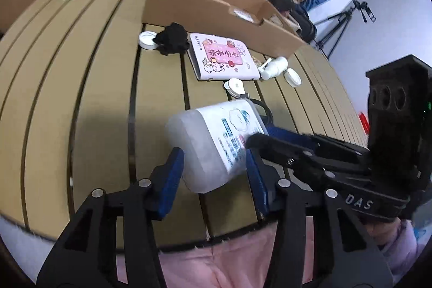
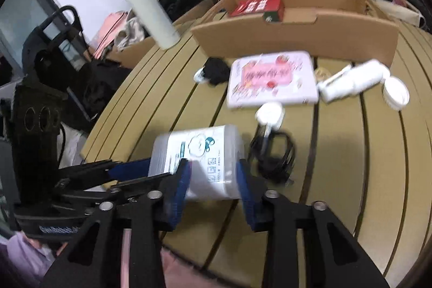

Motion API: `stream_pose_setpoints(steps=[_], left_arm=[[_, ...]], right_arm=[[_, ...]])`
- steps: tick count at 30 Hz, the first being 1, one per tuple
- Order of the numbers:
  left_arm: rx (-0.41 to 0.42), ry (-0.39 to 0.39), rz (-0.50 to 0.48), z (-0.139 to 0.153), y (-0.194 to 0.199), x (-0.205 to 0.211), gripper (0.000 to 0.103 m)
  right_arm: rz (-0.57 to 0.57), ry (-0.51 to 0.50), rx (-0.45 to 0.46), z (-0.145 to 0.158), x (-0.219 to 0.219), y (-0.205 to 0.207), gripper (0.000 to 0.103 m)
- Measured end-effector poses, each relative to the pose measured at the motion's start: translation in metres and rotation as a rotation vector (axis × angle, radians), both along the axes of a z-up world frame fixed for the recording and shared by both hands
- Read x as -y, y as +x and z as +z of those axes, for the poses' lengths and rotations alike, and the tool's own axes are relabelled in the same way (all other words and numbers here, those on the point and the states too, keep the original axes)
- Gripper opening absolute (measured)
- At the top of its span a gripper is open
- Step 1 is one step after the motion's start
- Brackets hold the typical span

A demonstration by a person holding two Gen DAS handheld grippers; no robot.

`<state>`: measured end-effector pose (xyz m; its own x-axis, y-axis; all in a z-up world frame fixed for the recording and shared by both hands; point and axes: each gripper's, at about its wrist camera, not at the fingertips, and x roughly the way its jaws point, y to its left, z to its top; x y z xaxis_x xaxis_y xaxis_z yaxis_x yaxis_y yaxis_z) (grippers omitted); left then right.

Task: Organize objects
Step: 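Grasp the white plastic jar with both grippers and lift it, then place the white jar into the cardboard tray beside the red box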

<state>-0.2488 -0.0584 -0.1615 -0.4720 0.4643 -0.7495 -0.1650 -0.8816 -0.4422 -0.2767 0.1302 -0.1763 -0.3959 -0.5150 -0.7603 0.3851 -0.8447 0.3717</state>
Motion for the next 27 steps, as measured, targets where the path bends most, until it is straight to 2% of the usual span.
stream_pose_setpoints(steps=[3, 7, 10, 12, 15, 18, 21, 24, 27], left_arm=[[-0.004, 0.022, 0.012, -0.003, 0.024, -0.003, 0.043], [-0.007, 0.020, 0.023, -0.004, 0.039, -0.005, 0.043], [-0.001, 0.035, 0.042, 0.004, 0.039, -0.005, 0.036], [-0.051, 0.044, 0.045, 0.023, 0.043, -0.005, 0.036], [-0.131, 0.067, 0.042, 0.058, 0.037, -0.007, 0.036], [-0.207, 0.103, 0.026, 0.103, 0.000, -0.006, 0.036], [-0.236, 0.079, 0.006, 0.146, -0.058, -0.011, 0.036], [-0.223, 0.062, -0.016, 0.168, -0.117, -0.014, 0.036], [-0.178, 0.068, 0.003, 0.169, -0.174, -0.010, 0.036]], right_arm=[[0.004, 0.003, 0.005, -0.001, -0.006, 0.022, 0.032], [-0.017, -0.054, 0.040, -0.005, -0.017, 0.046, 0.029], [-0.030, -0.049, 0.036, -0.004, -0.017, 0.055, 0.029], [-0.037, -0.013, -0.011, 0.008, -0.015, 0.059, 0.029], [-0.046, -0.022, -0.118, 0.044, -0.020, 0.059, 0.029], [-0.051, -0.043, -0.176, 0.081, -0.025, 0.037, 0.029], [-0.041, -0.067, -0.206, 0.124, -0.028, -0.004, 0.029], [-0.026, -0.074, -0.229, 0.161, -0.026, -0.055, 0.029], [-0.021, -0.077, -0.220, 0.176, -0.023, -0.113, 0.029]])
